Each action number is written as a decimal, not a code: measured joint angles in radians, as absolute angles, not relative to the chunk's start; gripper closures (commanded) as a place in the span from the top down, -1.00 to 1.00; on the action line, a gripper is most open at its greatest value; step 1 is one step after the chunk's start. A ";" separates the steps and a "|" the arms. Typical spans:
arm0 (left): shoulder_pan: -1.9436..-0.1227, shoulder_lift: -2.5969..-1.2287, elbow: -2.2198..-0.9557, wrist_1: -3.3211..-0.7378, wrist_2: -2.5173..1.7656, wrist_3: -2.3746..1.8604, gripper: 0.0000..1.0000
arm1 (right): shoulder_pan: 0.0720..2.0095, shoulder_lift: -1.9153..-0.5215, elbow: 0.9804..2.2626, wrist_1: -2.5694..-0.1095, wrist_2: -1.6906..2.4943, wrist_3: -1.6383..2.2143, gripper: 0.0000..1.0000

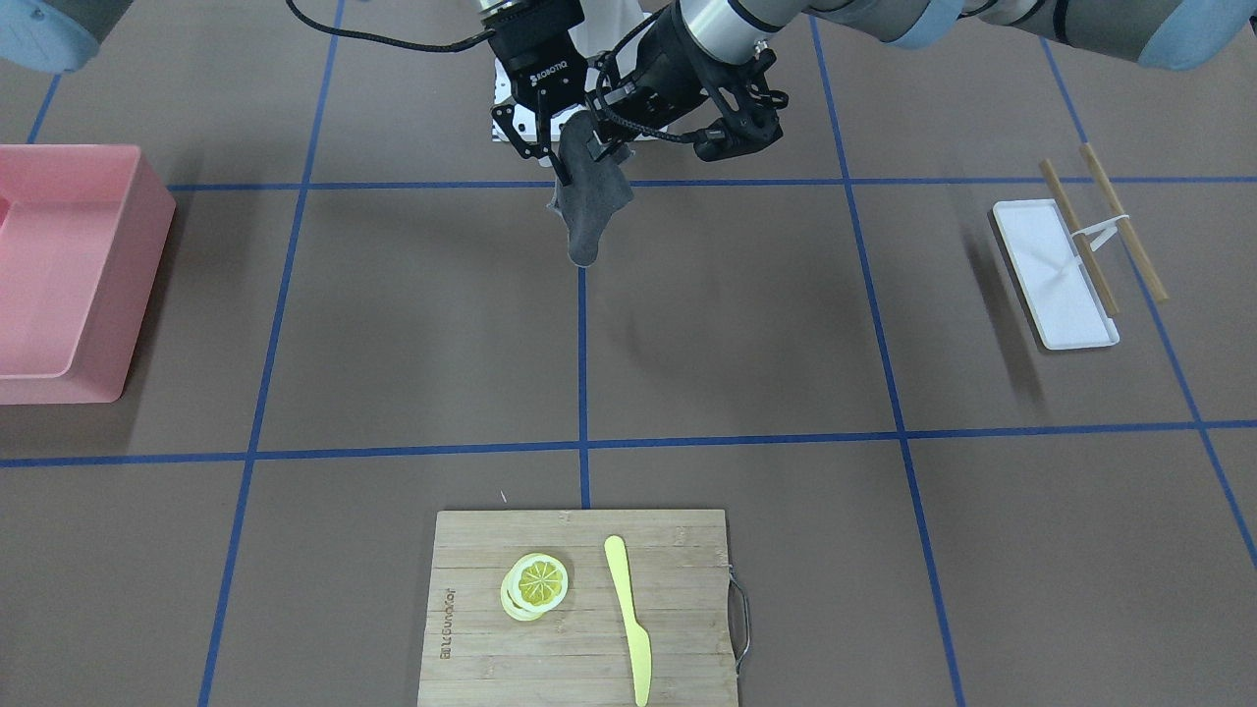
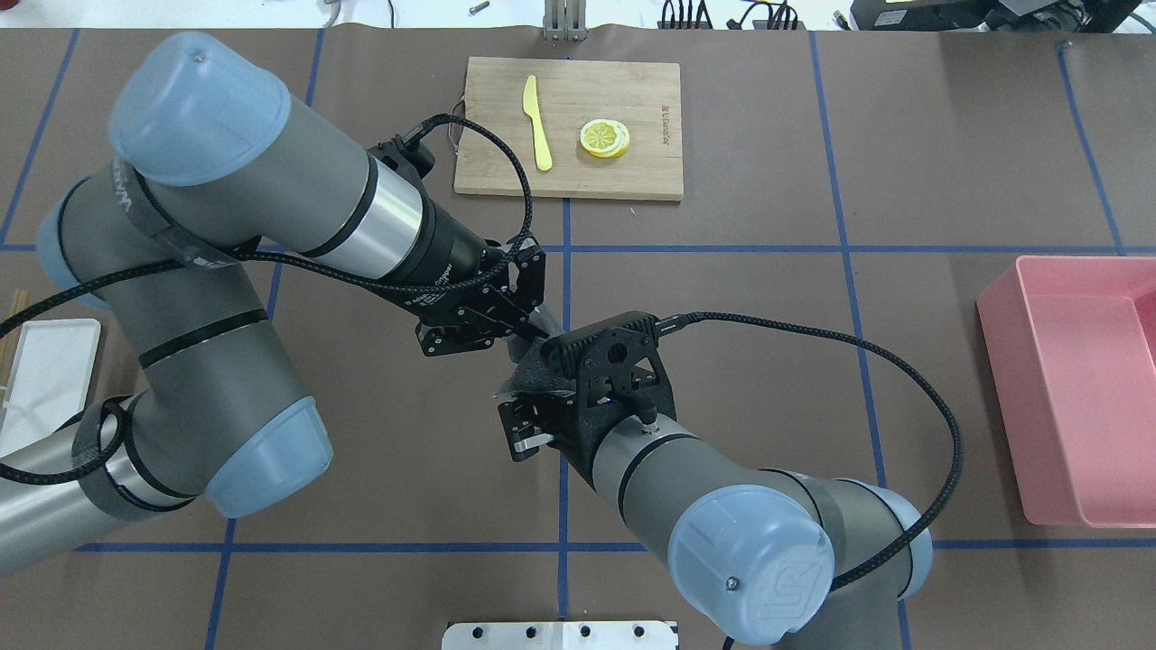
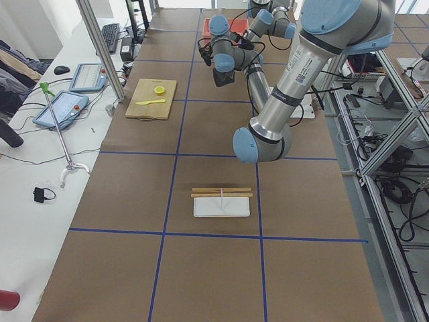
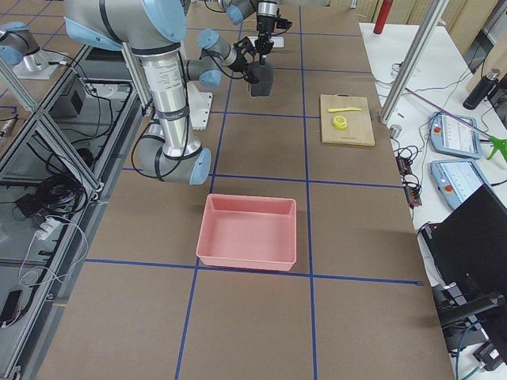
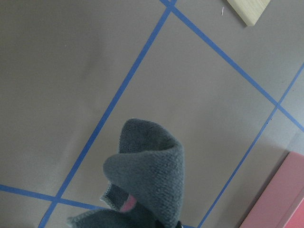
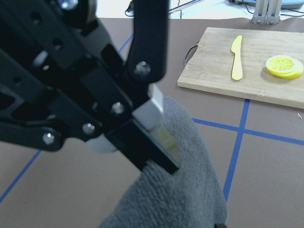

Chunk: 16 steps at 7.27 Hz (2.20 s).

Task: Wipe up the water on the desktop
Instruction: 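Grasp the towel with the right gripper and release it from the left gripper, then lower the towel to the table with the right gripper while the left arm withdraws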

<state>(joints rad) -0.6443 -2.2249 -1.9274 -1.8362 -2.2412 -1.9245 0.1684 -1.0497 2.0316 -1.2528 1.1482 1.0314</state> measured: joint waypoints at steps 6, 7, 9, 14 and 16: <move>-0.659 -2.207 -1.935 -1.860 -2.243 -1.916 0.93 | 0.142 -1.068 2.026 -1.149 1.112 1.059 -1.00; -0.700 -2.181 -1.959 -1.865 -2.247 -1.913 0.93 | 0.140 -1.071 2.025 -1.154 1.100 1.111 -1.00; -0.851 -2.092 -2.003 -1.871 -2.276 -1.898 0.94 | 0.108 -1.055 1.987 -1.213 1.082 1.311 -1.00; -1.131 -1.874 -1.981 -1.870 -2.482 -1.448 0.94 | 0.166 -0.846 1.794 -1.382 1.278 1.580 -1.00; -1.142 -1.868 -1.969 -1.870 -2.485 -1.419 0.94 | 0.225 -0.799 1.726 -1.387 1.389 1.485 -1.00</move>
